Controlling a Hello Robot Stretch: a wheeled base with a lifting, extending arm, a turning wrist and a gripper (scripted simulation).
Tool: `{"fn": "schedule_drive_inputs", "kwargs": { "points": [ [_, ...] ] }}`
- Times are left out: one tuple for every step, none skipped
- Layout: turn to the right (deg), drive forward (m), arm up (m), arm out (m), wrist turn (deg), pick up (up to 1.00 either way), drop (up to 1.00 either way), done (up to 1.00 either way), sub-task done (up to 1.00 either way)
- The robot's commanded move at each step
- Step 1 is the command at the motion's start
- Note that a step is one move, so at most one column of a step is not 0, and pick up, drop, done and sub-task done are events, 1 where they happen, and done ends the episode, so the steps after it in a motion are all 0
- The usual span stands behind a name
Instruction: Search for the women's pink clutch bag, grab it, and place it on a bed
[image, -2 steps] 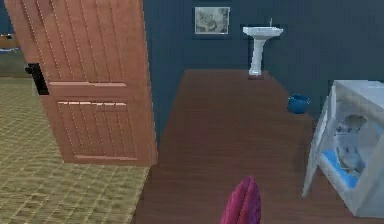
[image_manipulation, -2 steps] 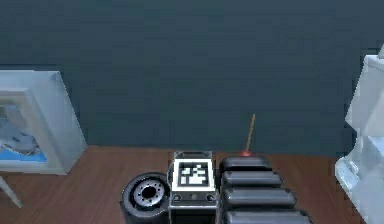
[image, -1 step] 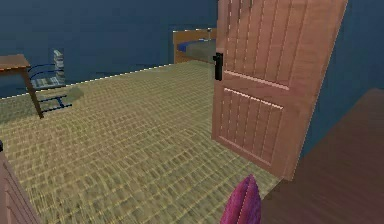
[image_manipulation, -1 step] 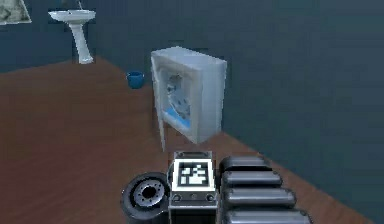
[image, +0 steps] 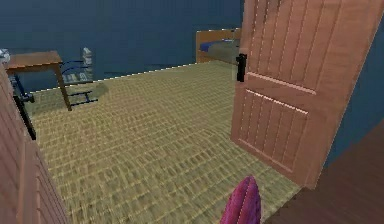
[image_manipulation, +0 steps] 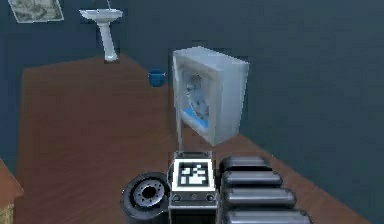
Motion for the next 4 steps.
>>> {"fn": "schedule_drive_inputs", "kwargs": {
  "points": [
    [0.0,1.00,0.00,0.00,0.0,0.00,0.00,0.00,0.00],
    [0.0,0.90,0.00,0.00,0.0,0.00,0.00,0.00,0.00],
    [-21.0,0.00,0.00,0.00,0.0,0.00,0.00,0.00,0.00],
    [0.0,0.05,0.00,0.00,0.0,0.00,0.00,0.00,0.00]
  ]
}}
